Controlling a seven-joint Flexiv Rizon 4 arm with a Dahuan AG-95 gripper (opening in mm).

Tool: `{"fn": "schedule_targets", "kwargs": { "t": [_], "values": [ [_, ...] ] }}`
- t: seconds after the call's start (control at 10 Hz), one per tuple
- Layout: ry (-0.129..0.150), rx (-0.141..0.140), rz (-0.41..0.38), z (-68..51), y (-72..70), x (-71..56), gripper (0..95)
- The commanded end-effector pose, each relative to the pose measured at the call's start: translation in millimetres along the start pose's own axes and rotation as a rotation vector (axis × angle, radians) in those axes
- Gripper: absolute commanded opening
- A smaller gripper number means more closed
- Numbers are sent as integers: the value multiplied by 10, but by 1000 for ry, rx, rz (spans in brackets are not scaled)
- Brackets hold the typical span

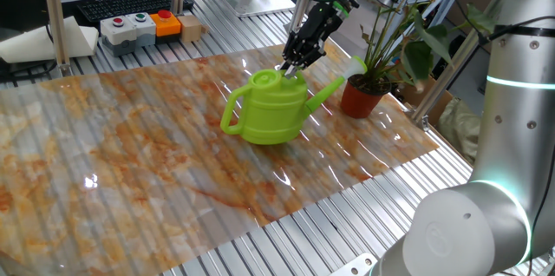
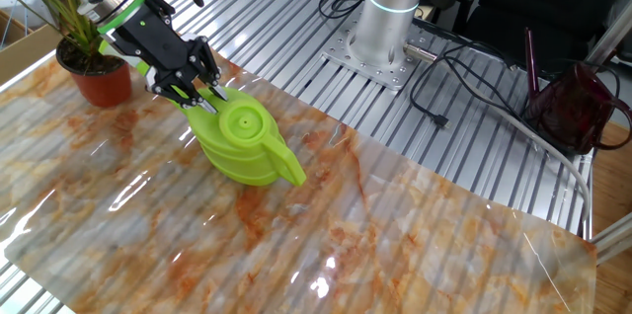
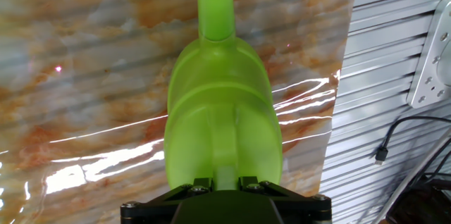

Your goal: Water the plant

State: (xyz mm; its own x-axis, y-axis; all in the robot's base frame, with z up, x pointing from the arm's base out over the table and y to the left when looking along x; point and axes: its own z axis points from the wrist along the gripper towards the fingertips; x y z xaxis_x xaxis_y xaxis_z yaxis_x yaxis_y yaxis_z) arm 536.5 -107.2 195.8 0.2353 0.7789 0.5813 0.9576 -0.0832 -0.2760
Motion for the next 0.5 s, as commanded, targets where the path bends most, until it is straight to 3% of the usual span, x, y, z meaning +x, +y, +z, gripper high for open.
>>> {"fn": "schedule_targets", "kwargs": {
  "t": [0.1, 0.5],
  "values": [
    [0, 1, 4, -4, -10, 10, 0],
    [0, 1, 8, -4, -10, 10, 0]
  ]
}}
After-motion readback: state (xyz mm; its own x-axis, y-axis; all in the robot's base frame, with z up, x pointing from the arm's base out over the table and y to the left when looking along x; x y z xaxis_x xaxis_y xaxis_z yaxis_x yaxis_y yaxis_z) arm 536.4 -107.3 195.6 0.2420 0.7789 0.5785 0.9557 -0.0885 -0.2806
